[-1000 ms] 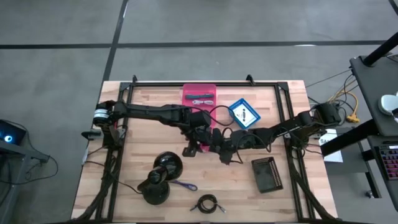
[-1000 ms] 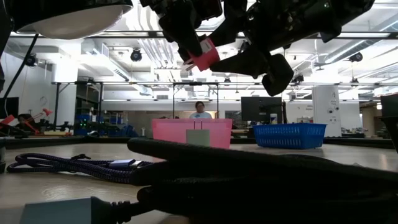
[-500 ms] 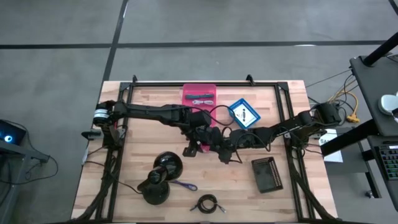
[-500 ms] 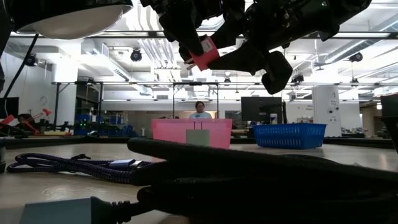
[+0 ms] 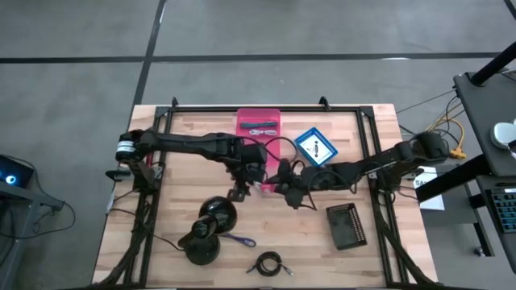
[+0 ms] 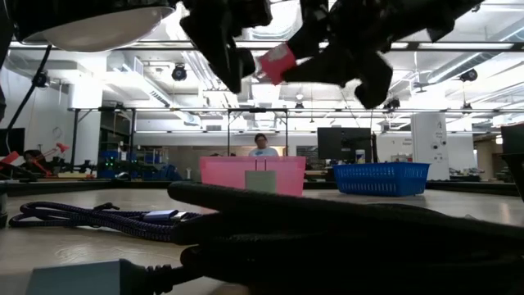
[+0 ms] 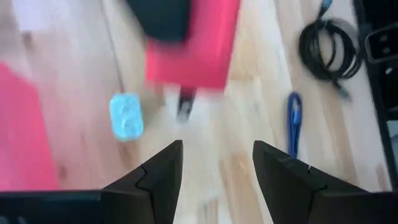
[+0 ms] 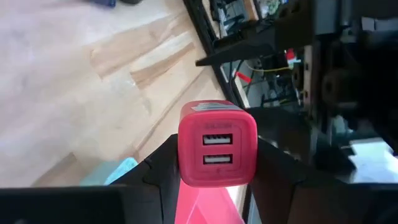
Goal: Pick and place items into bin
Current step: Put the pink charger adapter into the black bin
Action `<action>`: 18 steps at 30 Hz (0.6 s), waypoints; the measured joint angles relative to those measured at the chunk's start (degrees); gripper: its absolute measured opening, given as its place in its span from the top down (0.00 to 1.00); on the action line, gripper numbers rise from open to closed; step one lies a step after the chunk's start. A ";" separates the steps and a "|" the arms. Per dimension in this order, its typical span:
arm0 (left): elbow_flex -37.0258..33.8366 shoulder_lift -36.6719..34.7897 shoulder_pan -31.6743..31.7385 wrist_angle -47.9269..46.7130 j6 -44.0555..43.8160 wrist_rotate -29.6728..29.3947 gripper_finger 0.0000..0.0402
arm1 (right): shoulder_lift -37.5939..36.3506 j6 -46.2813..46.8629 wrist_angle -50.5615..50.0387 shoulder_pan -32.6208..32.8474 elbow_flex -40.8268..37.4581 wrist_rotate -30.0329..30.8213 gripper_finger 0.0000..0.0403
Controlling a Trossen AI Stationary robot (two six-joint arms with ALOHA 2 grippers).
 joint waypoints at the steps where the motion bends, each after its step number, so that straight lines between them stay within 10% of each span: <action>1: -0.04 -0.88 0.00 -0.77 -0.02 -0.51 0.55 | -0.78 1.42 -1.13 0.18 0.30 0.30 0.66; 18: -1.15 -14.75 0.02 6.10 1.66 -16.06 0.55 | -15.58 34.66 -34.29 4.63 6.91 -0.34 0.65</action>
